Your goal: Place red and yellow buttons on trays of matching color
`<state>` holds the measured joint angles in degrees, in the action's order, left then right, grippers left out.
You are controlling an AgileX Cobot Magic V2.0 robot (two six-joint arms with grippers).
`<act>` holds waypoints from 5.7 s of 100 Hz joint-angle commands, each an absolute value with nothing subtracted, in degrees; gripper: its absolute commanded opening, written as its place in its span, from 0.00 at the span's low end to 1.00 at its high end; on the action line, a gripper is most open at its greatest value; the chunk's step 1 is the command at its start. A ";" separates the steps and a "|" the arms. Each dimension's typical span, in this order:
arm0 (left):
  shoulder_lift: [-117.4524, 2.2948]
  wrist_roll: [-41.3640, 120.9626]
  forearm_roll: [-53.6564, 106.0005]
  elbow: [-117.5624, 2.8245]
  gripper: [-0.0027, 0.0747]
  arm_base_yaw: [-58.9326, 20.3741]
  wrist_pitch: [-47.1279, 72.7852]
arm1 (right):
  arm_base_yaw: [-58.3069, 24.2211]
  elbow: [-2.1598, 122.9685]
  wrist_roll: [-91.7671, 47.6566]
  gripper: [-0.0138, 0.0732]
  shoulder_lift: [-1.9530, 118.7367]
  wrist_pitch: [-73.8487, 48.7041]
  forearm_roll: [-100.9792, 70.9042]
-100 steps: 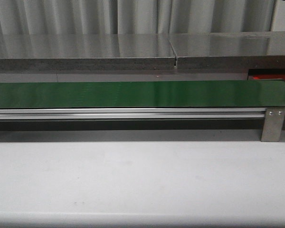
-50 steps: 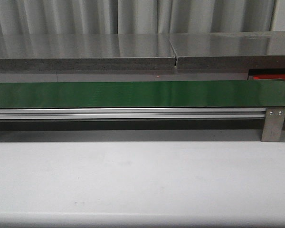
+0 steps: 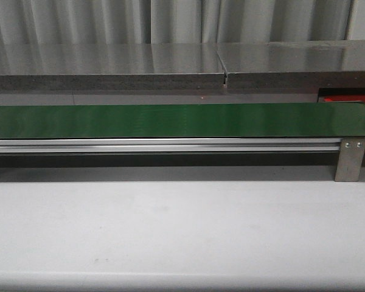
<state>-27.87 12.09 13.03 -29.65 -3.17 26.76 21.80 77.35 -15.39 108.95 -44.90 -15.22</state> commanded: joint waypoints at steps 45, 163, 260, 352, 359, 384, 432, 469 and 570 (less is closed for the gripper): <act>-28.24 11.89 14.05 -31.26 0.01 -3.58 22.54 | 19.08 78.73 -17.60 0.86 92.07 -42.40 -18.63; -28.24 11.89 14.05 -31.26 0.01 -3.58 22.41 | 6.64 31.73 -20.57 0.02 22.38 -32.08 -18.58; -32.38 10.75 11.46 -35.25 0.88 0.15 22.59 | 6.64 31.73 -20.57 0.02 22.38 -32.21 -18.58; -90.51 4.42 12.92 -68.26 0.88 26.98 26.46 | 6.64 31.73 -20.57 0.02 22.38 -32.27 -18.58; -93.33 4.42 13.04 -69.35 0.88 27.07 26.42 | 6.64 31.73 -20.57 0.02 22.38 -32.27 -18.58; -100.50 4.42 12.94 -74.25 0.88 27.65 27.07 | 6.64 31.73 -20.57 0.02 22.38 -32.32 -18.58; -109.17 4.82 10.85 -80.06 0.88 27.65 29.56 | 6.64 31.73 -20.57 0.02 22.38 -32.41 -18.58; -112.32 4.82 10.42 -80.06 0.86 27.65 29.04 | 6.64 31.73 -20.57 0.02 22.38 -32.41 -18.58; -96.79 5.91 9.89 -80.06 0.01 18.98 34.36 | 6.64 31.68 -20.57 0.02 22.38 -32.42 -18.58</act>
